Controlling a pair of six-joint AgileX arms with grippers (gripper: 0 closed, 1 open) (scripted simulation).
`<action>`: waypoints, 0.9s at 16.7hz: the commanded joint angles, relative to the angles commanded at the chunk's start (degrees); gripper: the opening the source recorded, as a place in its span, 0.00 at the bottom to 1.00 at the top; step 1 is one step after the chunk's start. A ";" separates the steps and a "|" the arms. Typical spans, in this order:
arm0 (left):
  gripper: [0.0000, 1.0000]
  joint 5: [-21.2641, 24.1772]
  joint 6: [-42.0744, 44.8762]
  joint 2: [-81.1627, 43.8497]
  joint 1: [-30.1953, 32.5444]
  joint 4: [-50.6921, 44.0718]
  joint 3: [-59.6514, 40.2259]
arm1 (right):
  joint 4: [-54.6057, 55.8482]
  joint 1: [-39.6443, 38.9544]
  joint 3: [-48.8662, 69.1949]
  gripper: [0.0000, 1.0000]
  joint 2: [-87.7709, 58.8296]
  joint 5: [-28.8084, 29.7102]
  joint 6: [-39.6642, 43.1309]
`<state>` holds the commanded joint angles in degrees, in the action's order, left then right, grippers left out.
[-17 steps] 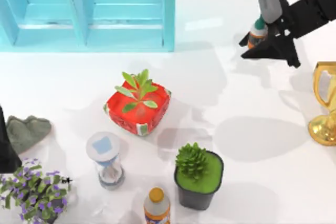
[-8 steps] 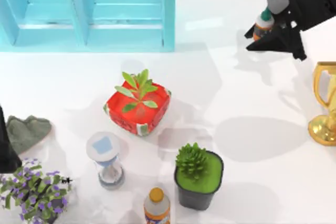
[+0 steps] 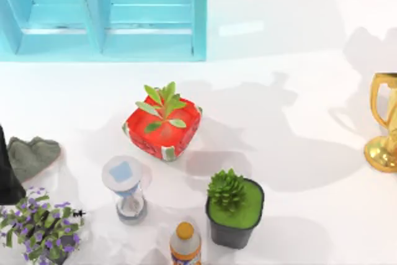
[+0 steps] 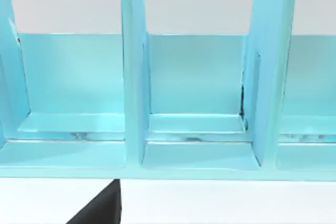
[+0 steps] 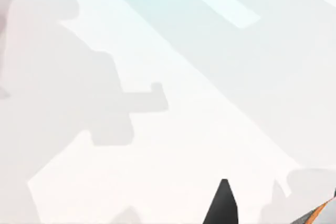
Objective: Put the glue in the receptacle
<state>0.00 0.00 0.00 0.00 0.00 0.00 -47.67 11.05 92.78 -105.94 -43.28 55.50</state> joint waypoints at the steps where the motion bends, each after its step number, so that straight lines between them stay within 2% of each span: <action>1: 1.00 0.00 0.00 0.00 0.00 0.00 0.00 | 2.17 3.09 -3.74 0.00 3.81 1.04 -3.07; 8: 1.00 0.00 0.00 0.00 0.00 0.00 0.00 | 19.28 22.98 -33.58 0.00 27.73 8.19 -19.52; 12: 1.00 0.00 0.00 0.00 0.00 0.00 0.00 | 27.69 29.62 -49.12 0.00 35.56 10.61 -23.56; 15: 1.00 0.00 0.00 0.00 0.00 0.00 0.00 | 31.67 32.06 -56.09 0.00 38.37 11.32 -24.71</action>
<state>0.00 0.00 0.00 0.00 0.00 0.00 -16.00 43.11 36.69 -67.57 -31.95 30.79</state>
